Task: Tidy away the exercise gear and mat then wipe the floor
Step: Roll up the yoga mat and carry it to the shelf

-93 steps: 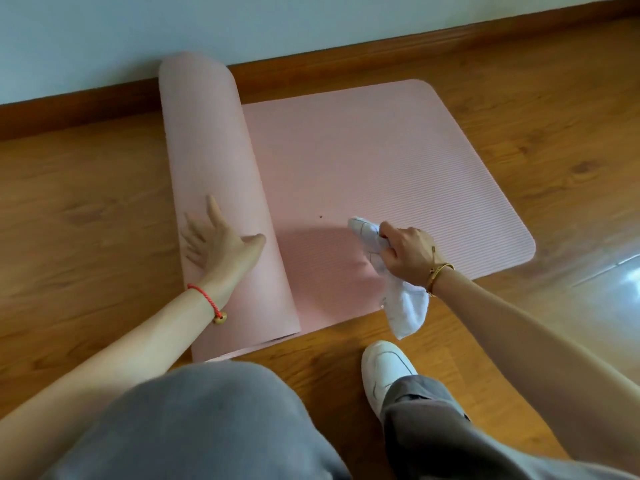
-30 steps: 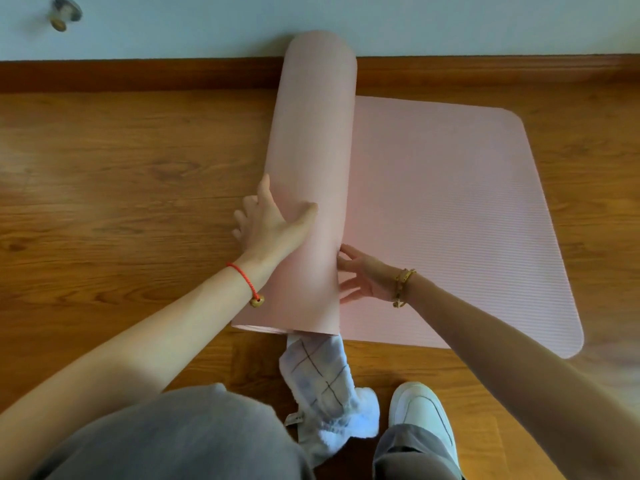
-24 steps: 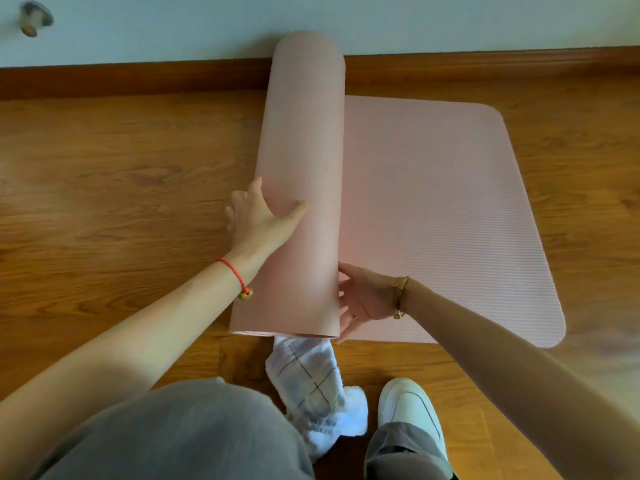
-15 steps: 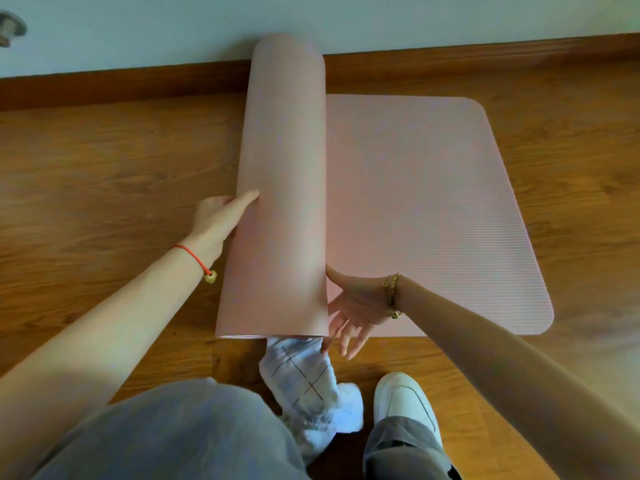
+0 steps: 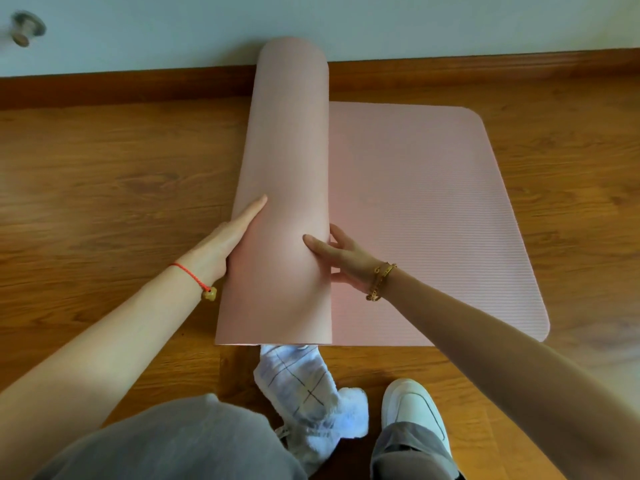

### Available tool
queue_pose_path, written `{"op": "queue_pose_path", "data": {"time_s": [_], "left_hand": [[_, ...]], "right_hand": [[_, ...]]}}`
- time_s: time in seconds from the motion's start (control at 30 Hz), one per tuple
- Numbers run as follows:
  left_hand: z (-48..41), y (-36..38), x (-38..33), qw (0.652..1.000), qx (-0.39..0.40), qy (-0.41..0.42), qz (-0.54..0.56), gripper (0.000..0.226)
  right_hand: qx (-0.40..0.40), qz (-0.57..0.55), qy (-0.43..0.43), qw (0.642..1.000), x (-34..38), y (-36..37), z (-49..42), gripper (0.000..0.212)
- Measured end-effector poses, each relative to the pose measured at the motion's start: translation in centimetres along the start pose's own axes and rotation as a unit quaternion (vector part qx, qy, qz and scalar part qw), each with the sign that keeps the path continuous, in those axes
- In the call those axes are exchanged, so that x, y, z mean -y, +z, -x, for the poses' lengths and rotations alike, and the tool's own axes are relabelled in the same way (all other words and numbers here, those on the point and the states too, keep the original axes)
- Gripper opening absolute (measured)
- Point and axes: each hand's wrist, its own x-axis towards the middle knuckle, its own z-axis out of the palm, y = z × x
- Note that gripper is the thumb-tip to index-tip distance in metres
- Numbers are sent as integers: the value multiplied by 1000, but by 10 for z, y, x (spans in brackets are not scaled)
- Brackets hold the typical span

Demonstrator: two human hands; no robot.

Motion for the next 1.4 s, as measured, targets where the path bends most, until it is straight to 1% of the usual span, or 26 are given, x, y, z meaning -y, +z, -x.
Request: {"op": "queue_pose_path", "data": {"time_s": [0.07, 0.1, 0.13, 0.23, 0.37, 0.43, 0.5, 0.53, 0.57, 0.63, 0.67, 0.73, 0.77, 0.8, 0.83, 0.87, 0.93, 0.97, 1.0, 1.03, 1.1, 1.13, 1.2, 1.27, 1.33, 1.4], "left_hand": [[4, -16, 2, 999, -35, -9, -5, 119], [6, -25, 3, 998, -58, -12, -11, 127], [6, -33, 5, 997, -79, -9, -18, 128], [13, -51, 11, 991, -135, -1, -16, 112], [16, -55, 19, 991, -133, 31, 2, 110], [16, -45, 23, 987, -152, 47, -18, 113], [19, -29, 27, 979, -177, 75, -71, 112], [21, -20, 30, 974, -181, 93, -98, 113], [24, -10, 31, 969, -178, 116, -124, 117], [25, 6, 33, 957, -169, 164, -168, 120], [25, 10, 35, 950, -169, 188, -184, 114], [20, 14, 36, 939, -173, 230, -185, 91], [17, 13, 37, 936, -180, 251, -167, 79], [12, 10, 37, 938, -189, 258, -129, 72], [7, 7, 36, 944, -198, 253, -77, 75], [1, 3, 36, 954, -206, 217, -25, 85], [-7, -6, 33, 977, -180, 110, 38, 103], [-8, -10, 33, 988, -135, 53, 53, 104], [-9, -11, 33, 995, -78, 11, 64, 98], [-7, -11, 34, 997, -29, -10, 73, 84], [-4, -8, 34, 997, 14, -9, 81, 52], [-6, -8, 36, 996, 15, -6, 83, 46], [-9, -8, 36, 996, 20, 7, 87, 47], [-9, -10, 35, 995, 29, 13, 90, 44], [-12, -12, 38, 996, 24, 16, 88, 35], [-14, -13, 40, 996, 25, 18, 83, 36]], "right_hand": [[41, 8, 2, 999, 0, 12, -7, 48], [58, 14, 5, 998, 0, 19, -12, 46], [70, 23, 10, 997, -1, 27, -17, 43], [80, 65, 23, 994, 4, 54, -29, 34], [49, 88, -2, 995, 7, 61, -38, 44], [19, 85, -32, 996, 7, 51, -40, 60], [-39, 63, -75, 994, 8, 42, -40, 72], [-84, 52, -100, 990, 11, 40, -38, 72], [-132, 46, -124, 982, 12, 38, -37, 66], [-210, 40, -151, 965, 12, 36, -34, 47], [-235, 37, -147, 960, 11, 34, -33, 40], [-270, 38, -113, 956, 7, 29, -30, 35], [-279, 39, -90, 955, 6, 26, -27, 35], [-279, 38, -63, 957, 4, 22, -25, 40], [-270, 40, -45, 961, 3, 20, -22, 47], [-254, 48, -37, 965, 3, 18, -20, 53], [-226, 76, -33, 971, 5, 18, -18, 58], [-220, 87, -32, 971, 6, 18, -19, 59], [-217, 95, -29, 971, 8, 18, -19, 60], [-224, 105, -27, 968, 9, 19, -20, 58], [-276, 110, -7, 955, 0, 20, -19, 51], [-313, 112, 22, 943, -10, 20, -17, 47], [-358, 138, 109, 917, -35, 22, -4, 35], [-357, 153, 165, 906, -61, 25, 10, 30], [-348, 167, 197, 901, -83, 30, 20, 32], [-343, 162, 207, 902, -98, 36, 29, 33]]}}
